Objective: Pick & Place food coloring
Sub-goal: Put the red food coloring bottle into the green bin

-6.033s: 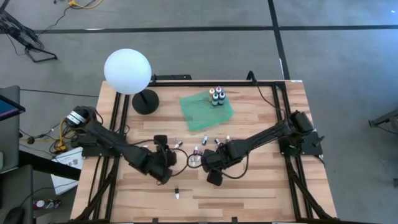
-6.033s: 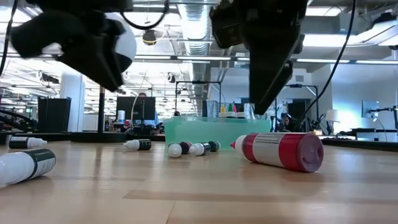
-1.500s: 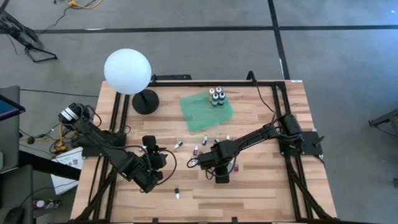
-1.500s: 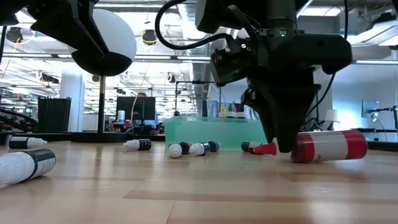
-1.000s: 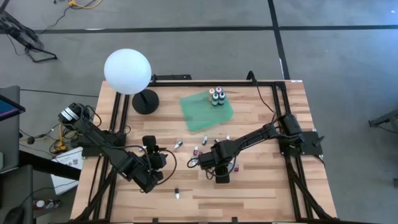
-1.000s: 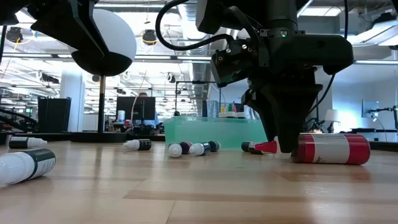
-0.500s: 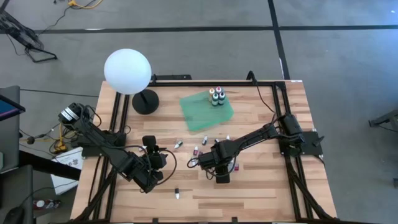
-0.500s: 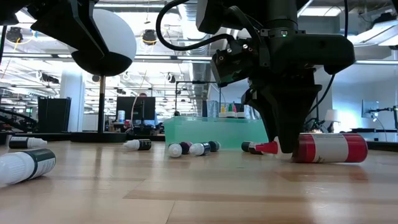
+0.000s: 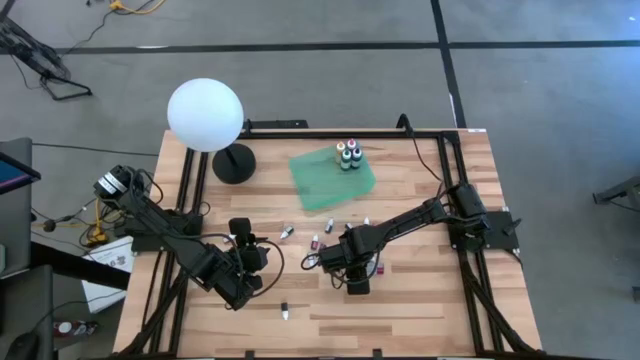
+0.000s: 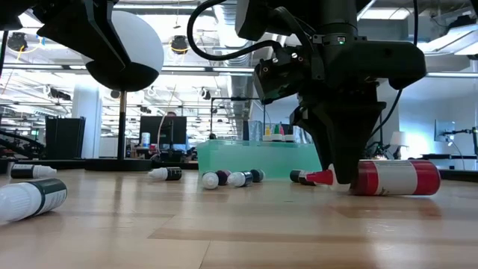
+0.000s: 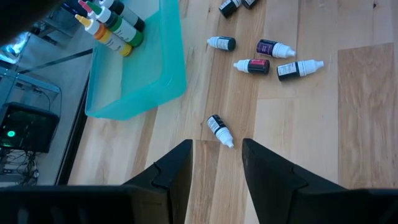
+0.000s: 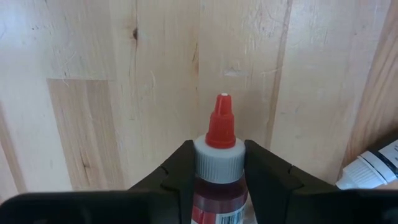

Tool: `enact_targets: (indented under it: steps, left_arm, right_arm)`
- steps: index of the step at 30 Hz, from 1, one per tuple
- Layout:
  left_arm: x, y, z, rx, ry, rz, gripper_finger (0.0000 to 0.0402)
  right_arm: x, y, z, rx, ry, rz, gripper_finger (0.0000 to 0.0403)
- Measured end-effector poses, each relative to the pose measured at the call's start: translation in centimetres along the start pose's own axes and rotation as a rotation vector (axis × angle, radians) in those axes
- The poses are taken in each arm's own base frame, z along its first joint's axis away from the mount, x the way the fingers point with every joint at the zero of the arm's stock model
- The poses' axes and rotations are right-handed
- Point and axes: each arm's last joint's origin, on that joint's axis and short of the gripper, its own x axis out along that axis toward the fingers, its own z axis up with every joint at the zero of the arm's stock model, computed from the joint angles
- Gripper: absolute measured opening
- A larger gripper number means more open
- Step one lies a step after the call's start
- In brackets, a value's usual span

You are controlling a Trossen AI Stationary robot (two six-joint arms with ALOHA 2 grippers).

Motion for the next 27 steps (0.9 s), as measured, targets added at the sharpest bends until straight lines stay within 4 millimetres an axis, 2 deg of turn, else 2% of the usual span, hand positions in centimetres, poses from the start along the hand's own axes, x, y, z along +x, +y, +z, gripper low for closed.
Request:
enact_targets:
  steps: [7,16,27]
  left_arm:
    - [0.00,0.00,0.00,-0.004,0.000,0.000,0.0134]
    - [0.01,0.00,0.00,-0.006,0.000,0.000,0.0134]
    - [0.00,0.00,0.00,-0.006,0.000,0.000,0.0134]
  right_arm:
    - [-0.01,0.02,0.00,-0.001,0.000,0.001,0.0109]
    - [-0.01,0.04,0.00,0.001,0.002,0.009,0.0137]
    - [-0.01,0.02,0.00,0.001,0.001,0.006,0.0120]
